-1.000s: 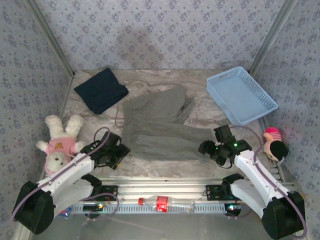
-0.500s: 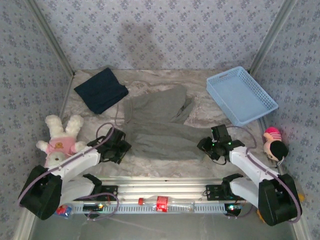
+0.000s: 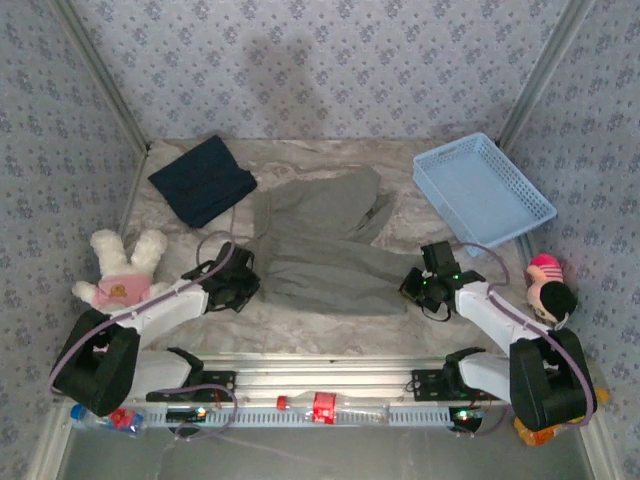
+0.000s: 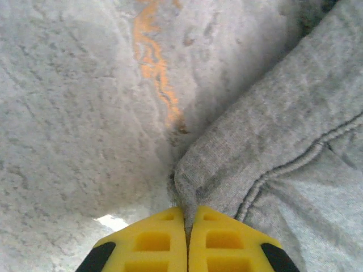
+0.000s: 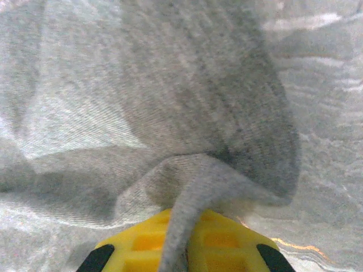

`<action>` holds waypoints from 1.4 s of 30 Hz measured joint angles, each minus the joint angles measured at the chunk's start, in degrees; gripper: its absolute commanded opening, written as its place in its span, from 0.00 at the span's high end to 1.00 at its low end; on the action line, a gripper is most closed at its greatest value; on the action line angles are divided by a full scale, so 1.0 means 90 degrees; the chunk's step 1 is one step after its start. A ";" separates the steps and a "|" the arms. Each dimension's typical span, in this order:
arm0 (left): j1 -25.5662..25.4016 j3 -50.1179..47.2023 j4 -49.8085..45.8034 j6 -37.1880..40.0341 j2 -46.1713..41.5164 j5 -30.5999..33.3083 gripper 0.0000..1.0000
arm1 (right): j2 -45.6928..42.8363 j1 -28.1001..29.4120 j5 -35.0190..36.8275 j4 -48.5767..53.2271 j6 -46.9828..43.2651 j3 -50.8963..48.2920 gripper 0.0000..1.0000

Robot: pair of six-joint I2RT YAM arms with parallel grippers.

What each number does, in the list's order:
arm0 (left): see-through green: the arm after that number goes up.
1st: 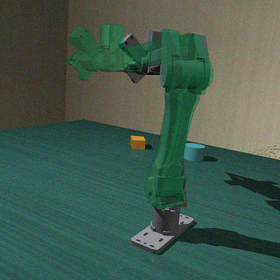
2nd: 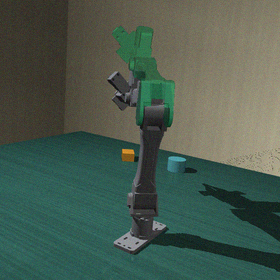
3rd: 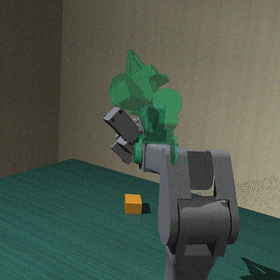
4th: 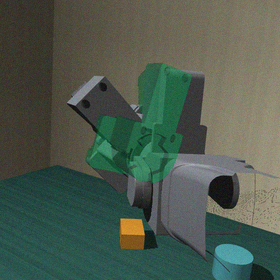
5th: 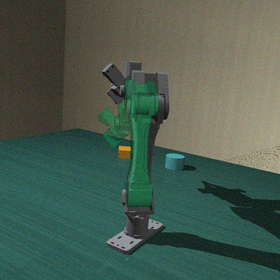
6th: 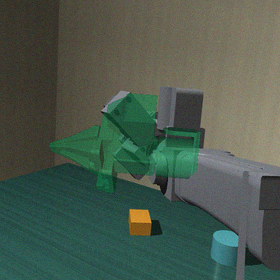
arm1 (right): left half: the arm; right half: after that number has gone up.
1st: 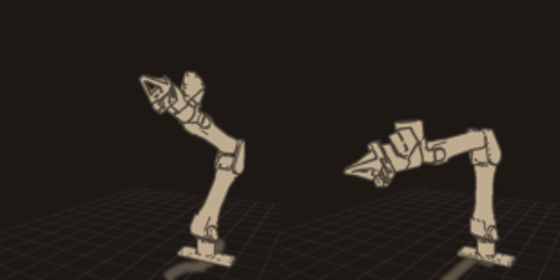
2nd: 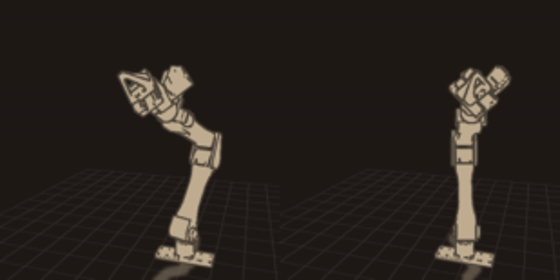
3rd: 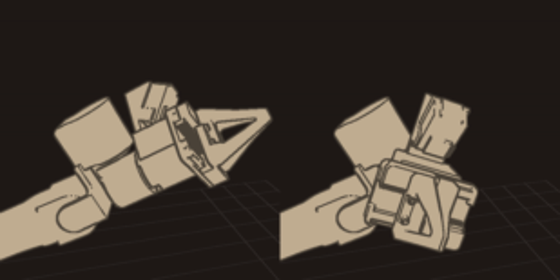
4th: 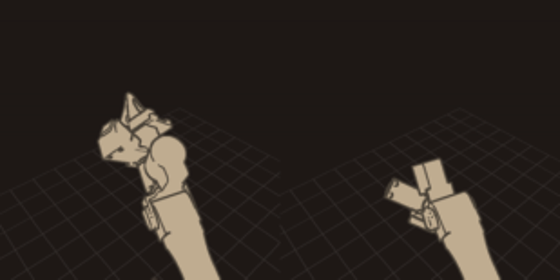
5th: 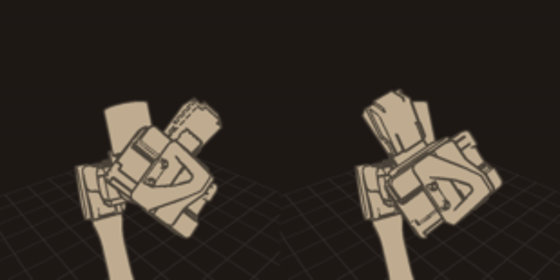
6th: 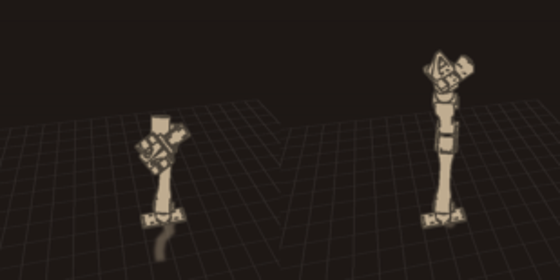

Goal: Fold and stack the mixed laundry pile

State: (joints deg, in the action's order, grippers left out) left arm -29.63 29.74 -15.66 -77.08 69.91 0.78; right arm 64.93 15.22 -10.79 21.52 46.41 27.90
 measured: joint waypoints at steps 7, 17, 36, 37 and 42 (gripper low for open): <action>0.0109 0.0631 -0.0884 0.0449 -0.0299 -0.0017 1.00 | -0.0267 -0.0243 -0.0228 0.0335 -0.0092 0.0289 1.00; 0.1540 0.4578 -0.1382 0.1758 0.1770 -0.0889 1.00 | 0.2378 -0.0814 -0.1081 0.0597 -0.0593 0.4923 1.00; 0.1999 0.9279 -0.1506 0.3551 0.2018 -0.1987 1.00 | 0.2754 -0.1540 -0.2837 -0.0148 -0.0653 0.8665 0.99; 0.1987 0.8502 -0.1362 0.3483 0.1671 -0.1987 1.00 | 0.2480 -0.1532 -0.2834 -0.0180 -0.0673 0.8065 0.97; 0.1574 0.4061 -0.1015 0.2895 0.0182 -0.1639 1.00 | 0.0967 -0.1316 -0.2805 0.0141 -0.0746 0.4476 0.08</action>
State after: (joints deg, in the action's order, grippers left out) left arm -15.46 66.28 -24.80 -51.03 71.55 -13.98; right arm 73.63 3.38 -36.03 22.79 39.70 68.18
